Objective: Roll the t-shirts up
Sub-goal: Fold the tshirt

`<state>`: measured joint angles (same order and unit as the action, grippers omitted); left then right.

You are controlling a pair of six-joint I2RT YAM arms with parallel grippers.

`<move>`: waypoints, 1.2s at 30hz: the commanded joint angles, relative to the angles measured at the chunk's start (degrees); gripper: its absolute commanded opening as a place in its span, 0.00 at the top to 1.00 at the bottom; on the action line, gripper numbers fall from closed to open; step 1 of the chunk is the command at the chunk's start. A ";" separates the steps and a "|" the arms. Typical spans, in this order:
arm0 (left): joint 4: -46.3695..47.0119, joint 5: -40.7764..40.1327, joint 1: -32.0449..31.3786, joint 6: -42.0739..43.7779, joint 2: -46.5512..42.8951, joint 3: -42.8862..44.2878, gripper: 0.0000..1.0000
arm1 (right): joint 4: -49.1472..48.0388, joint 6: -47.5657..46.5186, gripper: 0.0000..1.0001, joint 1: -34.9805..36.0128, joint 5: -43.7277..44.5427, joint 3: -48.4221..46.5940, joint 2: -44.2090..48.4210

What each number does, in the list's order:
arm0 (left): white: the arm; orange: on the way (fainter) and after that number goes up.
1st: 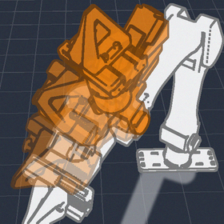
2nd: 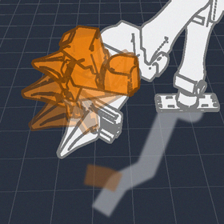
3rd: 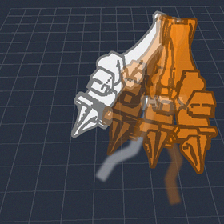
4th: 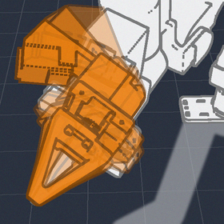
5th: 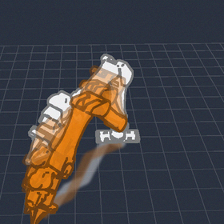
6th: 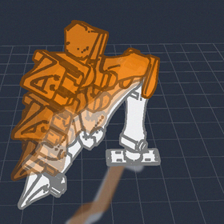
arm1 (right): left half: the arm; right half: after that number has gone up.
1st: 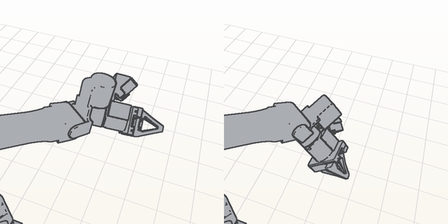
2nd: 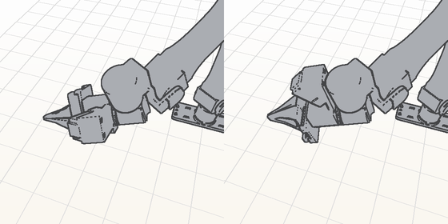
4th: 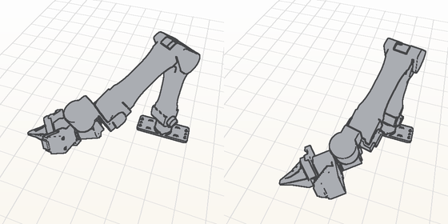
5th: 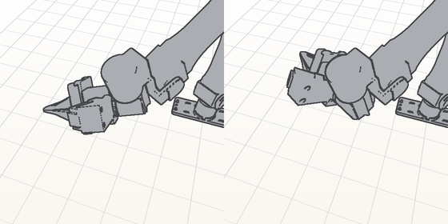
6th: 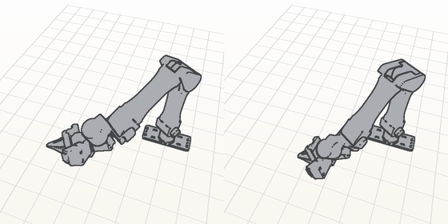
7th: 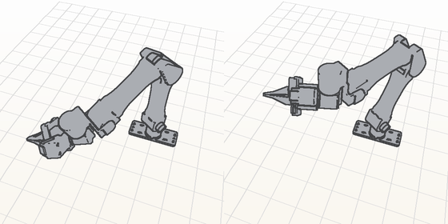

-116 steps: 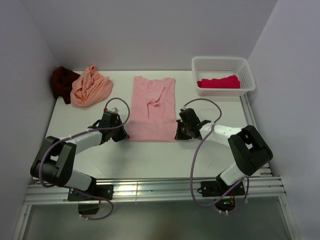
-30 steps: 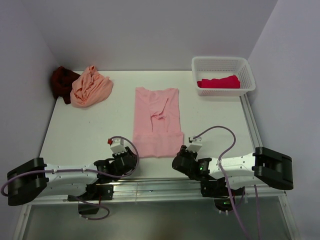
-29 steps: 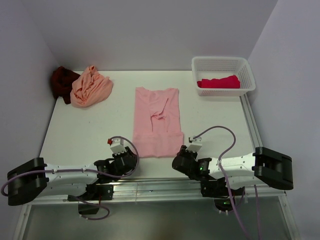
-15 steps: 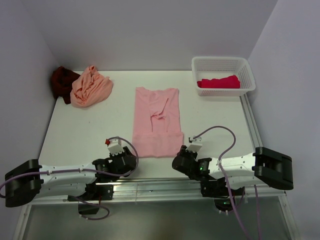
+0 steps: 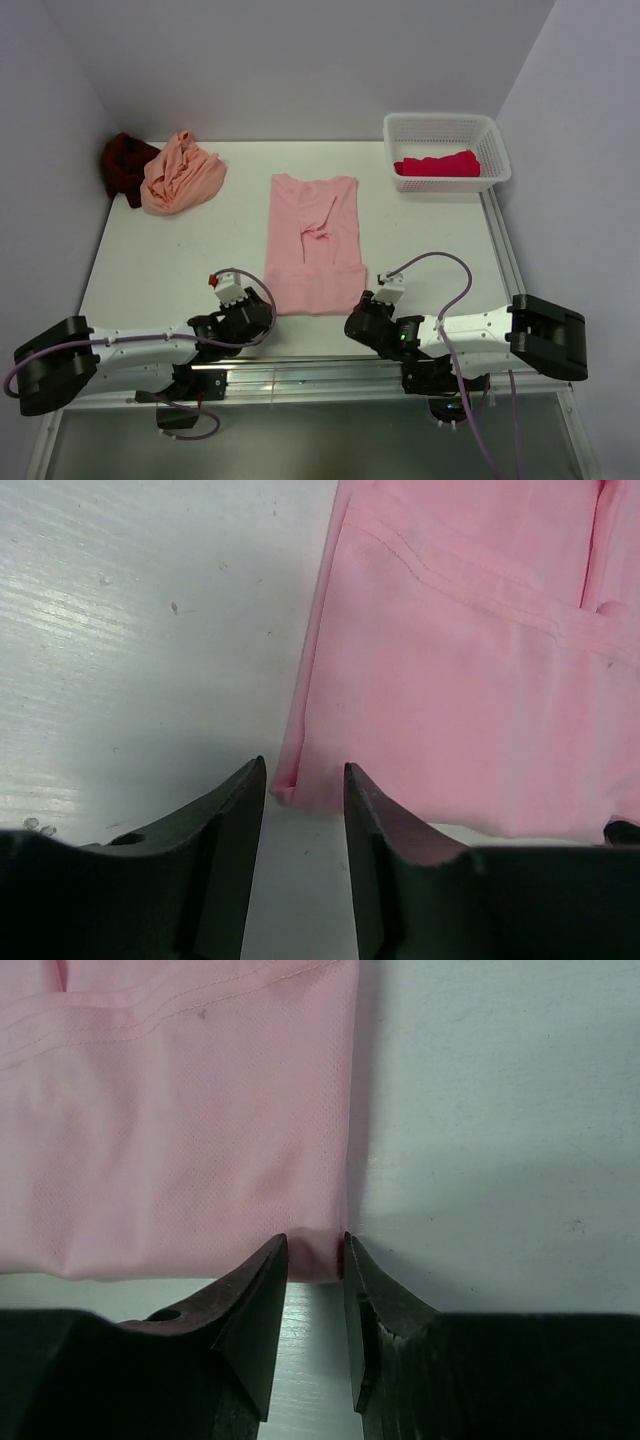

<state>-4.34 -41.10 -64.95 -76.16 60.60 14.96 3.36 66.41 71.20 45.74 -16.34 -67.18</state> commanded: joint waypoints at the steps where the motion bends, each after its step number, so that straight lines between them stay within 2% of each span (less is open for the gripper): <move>1: 0.29 2.34 0.96 2.24 1.19 -1.16 0.58 | 0.25 0.74 0.64 -0.36 -0.56 1.05 -0.06; 5: 0.90 3.39 1.14 2.86 2.16 -0.37 0.71 | 0.60 0.48 0.67 -0.53 -0.91 0.61 -0.15; 6: 1.87 3.92 1.14 3.21 1.98 -0.72 0.80 | 0.34 0.04 0.72 -0.45 -1.26 0.61 -0.06; 7: 3.18 4.53 1.14 3.56 1.81 -1.24 0.88 | 0.95 -0.14 0.86 -0.62 -1.44 0.43 -0.06; 8: 3.80 5.24 1.14 3.82 1.54 -1.95 1.00 | 1.91 0.21 0.93 -0.62 -1.53 -0.44 0.03; 9: 3.72 5.50 1.14 3.74 0.93 -1.78 1.00 | 3.05 0.38 1.00 -0.54 -1.53 -0.97 0.29; 13: -7.32 6.03 1.14 2.07 -1.53 3.91 1.00 | 10.69 0.74 1.00 -0.53 -3.10 -3.61 4.67; 14: -13.44 6.73 1.40 1.89 -1.97 5.41 1.00 | 11.06 -0.39 1.00 -0.62 -6.15 -4.05 5.47; 17: -18.85 10.49 2.80 3.29 -3.29 9.73 1.00 | 14.83 -3.30 1.00 -3.86 -13.45 -7.03 6.18; 24: -22.10 20.70 10.71 9.01 -6.46 12.63 1.00 | 21.86 -8.75 1.00 -6.16 -21.21 -11.96 7.14; 28: -25.79 22.11 13.35 11.03 -5.93 16.23 1.00 | 25.12 -10.60 1.00 -6.77 -22.09 -14.33 8.90; 36: -25.28 26.95 18.80 15.77 -5.05 19.22 1.00 | 30.56 -16.84 1.00 -12.13 -25.17 -18.99 10.84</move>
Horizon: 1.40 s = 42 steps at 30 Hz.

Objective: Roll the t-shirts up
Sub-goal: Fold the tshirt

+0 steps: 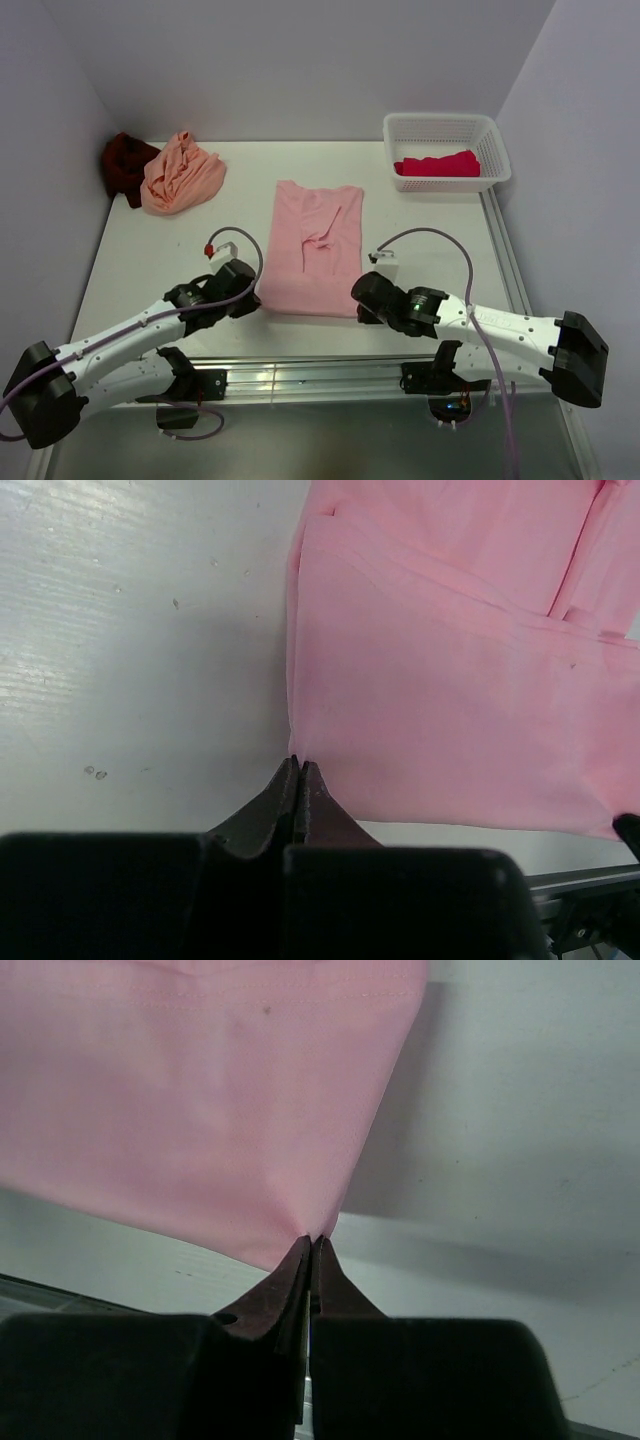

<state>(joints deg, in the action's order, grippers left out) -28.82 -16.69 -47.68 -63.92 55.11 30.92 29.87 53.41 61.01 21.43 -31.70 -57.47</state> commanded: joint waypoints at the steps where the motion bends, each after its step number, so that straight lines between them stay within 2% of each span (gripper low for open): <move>1: -0.97 2.89 2.32 3.89 0.87 3.71 1.00 | 4.32 -4.36 1.00 -2.30 -1.21 -3.98 1.22; 7: -1.85 4.91 6.62 6.88 4.03 8.63 1.00 | 3.70 -8.49 1.00 -7.47 -3.85 -5.65 1.67; 21: 0.25 10.97 16.56 14.00 14.40 16.62 1.00 | 2.74 -18.07 1.00 -19.96 -9.21 -16.27 -9.14; 38: 1.48 17.03 24.21 20.33 30.32 29.72 1.00 | -0.16 -22.55 1.00 -29.37 -15.63 -24.63 -19.69; 42: 3.59 18.09 24.21 19.19 28.48 26.76 1.00 | -1.03 -22.56 1.00 -29.46 -16.24 -22.97 -18.82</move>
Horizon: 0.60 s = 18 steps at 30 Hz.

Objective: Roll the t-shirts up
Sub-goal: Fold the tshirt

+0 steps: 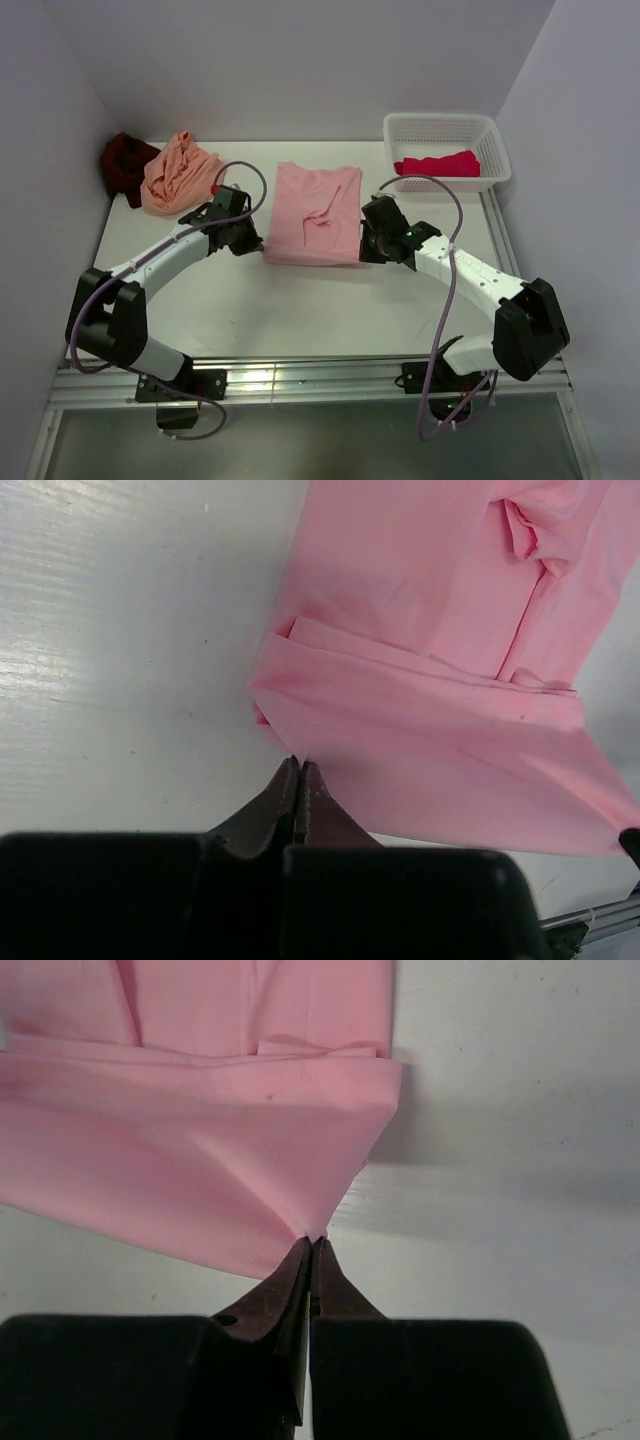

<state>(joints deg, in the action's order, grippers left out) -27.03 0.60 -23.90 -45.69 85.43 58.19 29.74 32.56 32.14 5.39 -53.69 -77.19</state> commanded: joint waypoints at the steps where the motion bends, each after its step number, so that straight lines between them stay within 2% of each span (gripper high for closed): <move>1: 2.85 0.98 0.43 0.61 -3.41 -1.49 1.00 | -1.17 -1.53 1.00 -0.59 -0.55 -0.28 1.33; 6: 3.65 1.60 -0.44 -1.24 -8.16 -8.25 1.00 | -3.28 -0.04 1.00 0.20 -2.40 5.34 4.67; 16: 3.30 -0.25 -8.43 -7.47 -20.55 -20.13 1.00 | -2.49 5.75 1.00 6.43 0.15 16.51 16.61; 18: 2.42 -3.32 -11.32 -9.93 -22.40 -22.06 1.00 | -0.83 6.73 1.00 7.84 0.94 17.65 18.82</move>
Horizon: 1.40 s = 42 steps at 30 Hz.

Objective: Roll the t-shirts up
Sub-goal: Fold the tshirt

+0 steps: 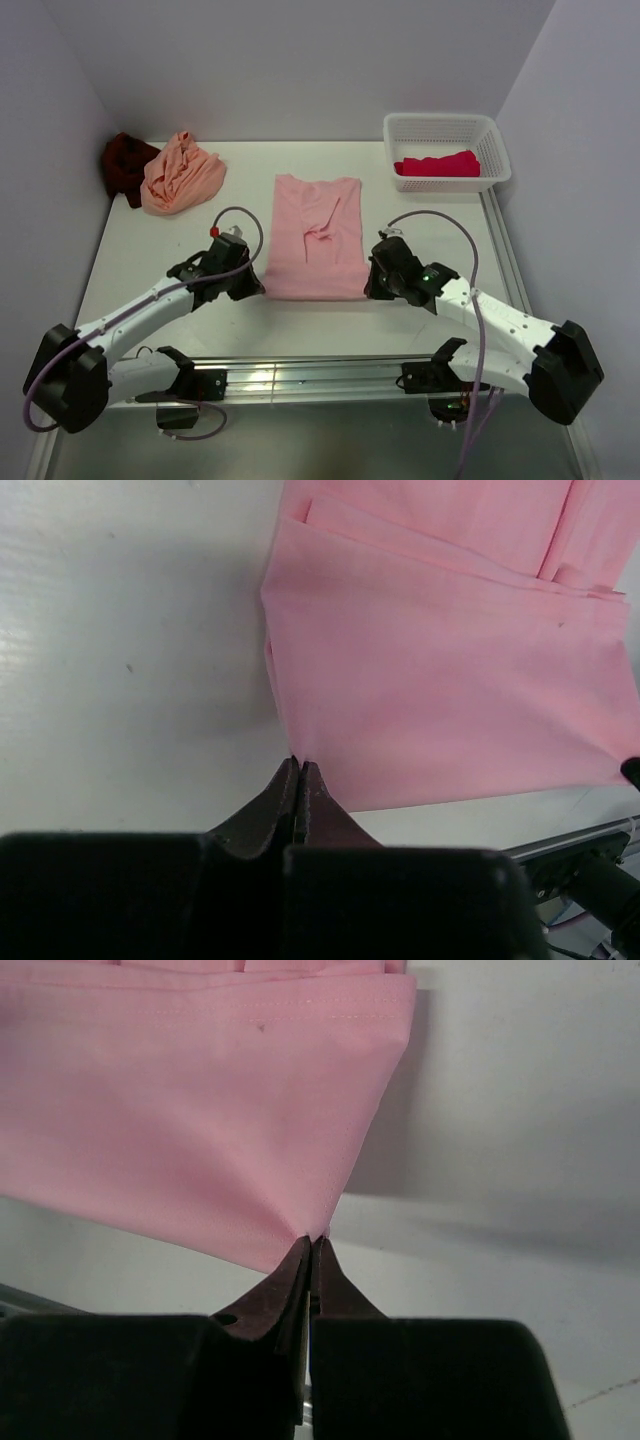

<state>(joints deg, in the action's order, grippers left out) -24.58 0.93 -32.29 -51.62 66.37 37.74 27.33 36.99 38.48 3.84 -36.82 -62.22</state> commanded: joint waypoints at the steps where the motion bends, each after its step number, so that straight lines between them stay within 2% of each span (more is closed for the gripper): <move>1: -0.29 -4.00 -3.91 -4.80 -5.09 -2.13 1.00 | 2.37 3.16 1.00 2.12 2.75 0.87 5.42; 5: -1.26 -4.88 -7.08 -7.71 -8.09 -3.72 1.00 | 5.27 4.58 1.00 4.93 3.20 1.40 8.42; 9: -4.59 -5.94 -7.61 -7.36 -8.98 -1.62 1.00 | 7.38 4.23 1.00 4.94 4.16 0.26 9.04; 17: -8.29 -6.55 -7.00 -5.08 -5.29 4.36 1.00 | 9.15 2.47 1.00 3.80 4.34 -3.52 6.14; 29: -8.21 -4.27 0.20 -0.07 3.76 12.88 1.00 | 9.05 -3.59 1.00 -4.02 0.21 -11.43 -1.67; 42: -6.36 -1.37 7.85 6.17 20.27 22.64 1.00 | 4.49 -9.39 1.00 -14.04 -6.47 -18.90 -16.16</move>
<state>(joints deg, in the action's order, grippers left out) -31.75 0.25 -26.39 -48.99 83.26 56.73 33.06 30.83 26.81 -1.76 -52.64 -75.75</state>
